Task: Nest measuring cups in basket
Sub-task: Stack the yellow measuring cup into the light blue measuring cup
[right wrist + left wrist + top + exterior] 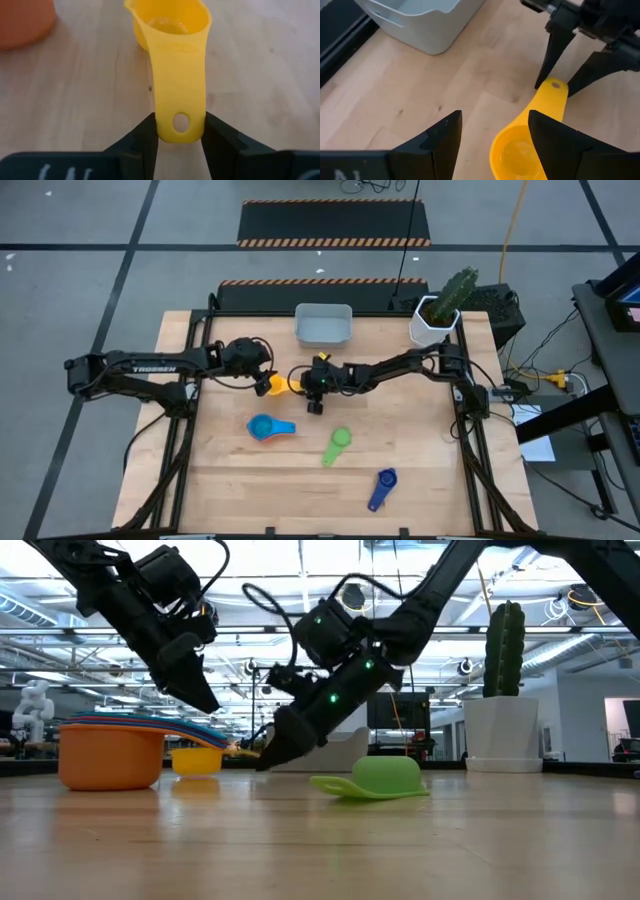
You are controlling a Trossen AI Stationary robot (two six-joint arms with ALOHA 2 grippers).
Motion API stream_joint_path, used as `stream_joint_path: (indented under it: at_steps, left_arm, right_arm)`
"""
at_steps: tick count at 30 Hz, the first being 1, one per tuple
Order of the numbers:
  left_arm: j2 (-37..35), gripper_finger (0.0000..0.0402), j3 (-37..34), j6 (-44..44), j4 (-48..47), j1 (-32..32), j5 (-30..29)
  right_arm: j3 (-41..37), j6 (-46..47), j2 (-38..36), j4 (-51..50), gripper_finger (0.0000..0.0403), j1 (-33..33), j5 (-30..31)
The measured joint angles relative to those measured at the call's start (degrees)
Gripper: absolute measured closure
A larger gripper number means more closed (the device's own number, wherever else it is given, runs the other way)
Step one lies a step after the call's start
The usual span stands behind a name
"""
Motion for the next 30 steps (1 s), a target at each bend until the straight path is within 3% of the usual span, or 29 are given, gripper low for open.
stream_joint_path:
  at_steps: [8,18,30]
  left_arm:
    - [-5.51,0.0170,-0.02,-0.39,0.05,-0.01,-0.03]
    - [-14.98,0.0170,-0.02,-2.27,-4.59,-0.01,-0.05]
    - [-16.46,0.0170,-0.02,-2.93,-5.51,-1.51,-0.14]
  right_arm:
    - [-0.05,0.32,-3.98,-5.07,0.0285,1.16,0.01]
    - [0.00,2.82,-4.83,-2.57,0.0285,5.59,-0.13]
    - [1.03,4.26,-7.22,1.50,0.0285,11.27,0.39]
